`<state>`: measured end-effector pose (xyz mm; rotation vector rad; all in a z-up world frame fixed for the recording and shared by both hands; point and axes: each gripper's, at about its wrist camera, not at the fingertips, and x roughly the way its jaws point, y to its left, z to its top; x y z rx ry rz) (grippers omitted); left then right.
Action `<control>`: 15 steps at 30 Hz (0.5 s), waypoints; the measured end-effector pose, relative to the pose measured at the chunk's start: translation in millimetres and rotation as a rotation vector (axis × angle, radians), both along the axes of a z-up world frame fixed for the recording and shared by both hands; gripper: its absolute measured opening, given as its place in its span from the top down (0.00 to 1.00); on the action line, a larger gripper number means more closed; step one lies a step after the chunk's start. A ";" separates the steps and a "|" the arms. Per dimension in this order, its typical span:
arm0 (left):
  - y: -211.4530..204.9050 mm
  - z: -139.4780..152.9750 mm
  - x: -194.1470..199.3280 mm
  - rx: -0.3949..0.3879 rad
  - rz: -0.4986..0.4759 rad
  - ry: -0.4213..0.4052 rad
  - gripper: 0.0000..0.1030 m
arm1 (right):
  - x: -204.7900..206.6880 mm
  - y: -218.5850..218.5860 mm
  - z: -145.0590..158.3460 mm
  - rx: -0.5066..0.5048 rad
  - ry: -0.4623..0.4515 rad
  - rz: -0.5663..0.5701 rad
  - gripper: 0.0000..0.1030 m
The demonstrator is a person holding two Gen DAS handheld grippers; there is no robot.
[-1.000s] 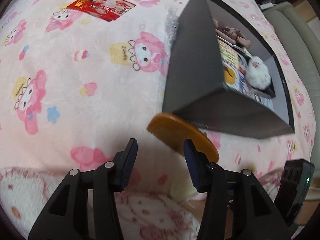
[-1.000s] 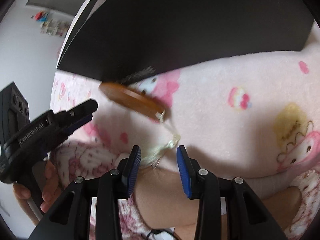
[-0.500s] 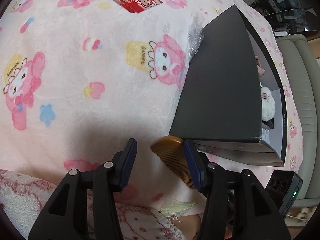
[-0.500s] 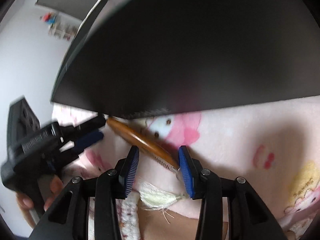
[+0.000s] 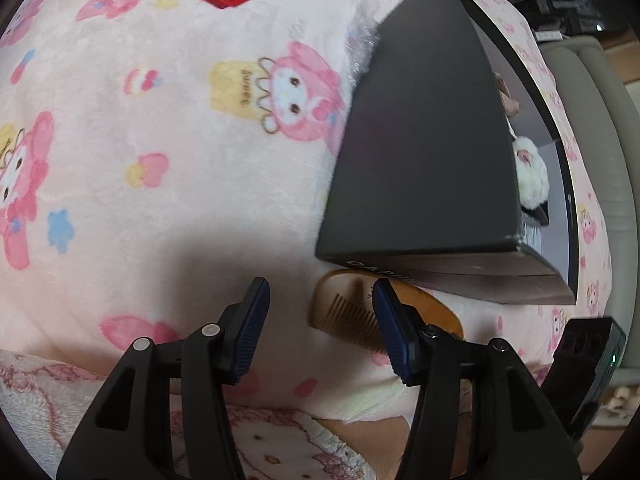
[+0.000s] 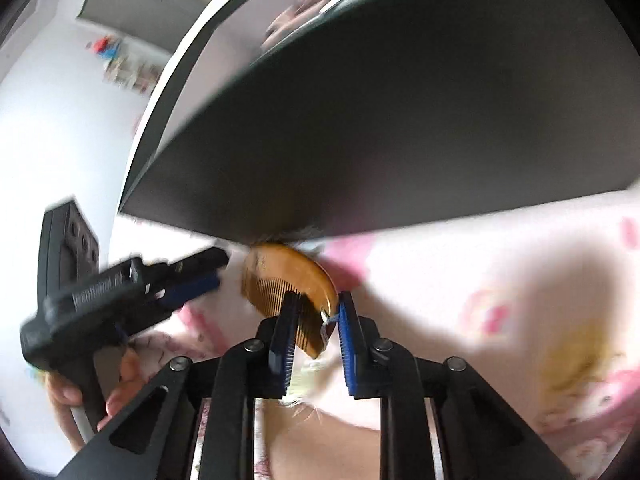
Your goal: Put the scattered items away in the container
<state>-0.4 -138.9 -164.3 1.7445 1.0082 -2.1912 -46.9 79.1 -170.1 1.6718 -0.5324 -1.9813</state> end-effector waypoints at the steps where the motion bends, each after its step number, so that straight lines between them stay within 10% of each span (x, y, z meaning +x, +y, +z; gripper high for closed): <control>1: 1.0 -0.9 -1.3 -0.005 -0.006 -0.008 0.47 | -1.3 3.2 -1.1 -0.001 -0.007 -0.004 0.84; 15: 33.2 -5.4 -14.7 -0.090 -0.160 -0.044 0.41 | -15.8 -7.2 -10.8 0.123 -0.024 -0.046 0.79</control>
